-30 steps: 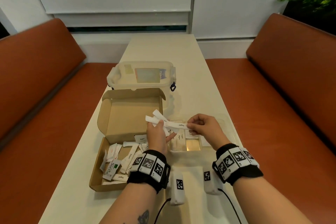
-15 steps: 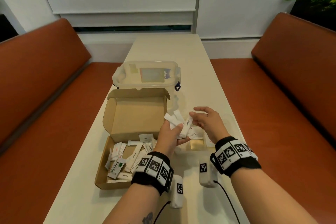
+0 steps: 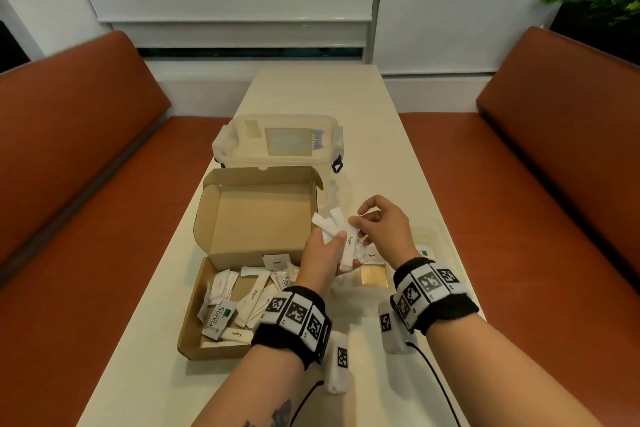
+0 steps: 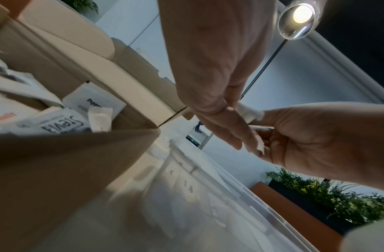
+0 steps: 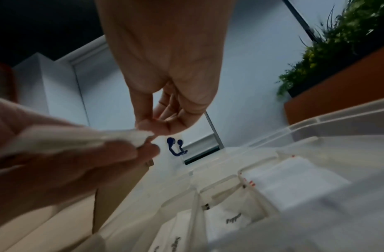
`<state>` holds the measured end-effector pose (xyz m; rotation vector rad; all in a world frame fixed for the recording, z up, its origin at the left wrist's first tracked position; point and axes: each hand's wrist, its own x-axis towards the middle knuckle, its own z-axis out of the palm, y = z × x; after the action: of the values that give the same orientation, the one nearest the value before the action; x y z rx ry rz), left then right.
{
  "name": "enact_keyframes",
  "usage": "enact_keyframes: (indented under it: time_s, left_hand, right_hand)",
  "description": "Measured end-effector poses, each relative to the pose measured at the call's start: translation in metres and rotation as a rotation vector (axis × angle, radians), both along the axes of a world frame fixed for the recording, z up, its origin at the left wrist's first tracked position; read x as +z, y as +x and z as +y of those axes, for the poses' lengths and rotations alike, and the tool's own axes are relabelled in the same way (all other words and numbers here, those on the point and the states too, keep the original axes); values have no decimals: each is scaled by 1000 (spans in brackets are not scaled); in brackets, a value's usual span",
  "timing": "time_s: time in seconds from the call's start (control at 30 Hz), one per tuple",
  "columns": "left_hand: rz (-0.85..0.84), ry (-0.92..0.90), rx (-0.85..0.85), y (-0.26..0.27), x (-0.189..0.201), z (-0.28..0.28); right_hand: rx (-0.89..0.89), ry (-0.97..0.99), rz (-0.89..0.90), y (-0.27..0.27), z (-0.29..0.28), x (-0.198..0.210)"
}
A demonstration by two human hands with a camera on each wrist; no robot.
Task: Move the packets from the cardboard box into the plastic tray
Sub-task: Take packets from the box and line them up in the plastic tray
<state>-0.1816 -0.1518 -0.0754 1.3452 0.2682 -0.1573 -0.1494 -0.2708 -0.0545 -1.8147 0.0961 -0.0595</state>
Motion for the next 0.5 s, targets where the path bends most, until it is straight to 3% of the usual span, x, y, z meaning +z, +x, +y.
enact_keyframes:
  time_s: [0.13, 0.3, 0.5]
  left_hand:
    - [-7, 89, 32, -1, -2, -1]
    - [22, 105, 189, 5, -7, 5]
    - [3, 141, 258, 6, -10, 6]
  right_hand:
    - [-39, 8, 0, -2, 4, -4]
    - [-81, -83, -30, -11, 7, -13]
    - [144, -6, 54, -25, 15, -15]
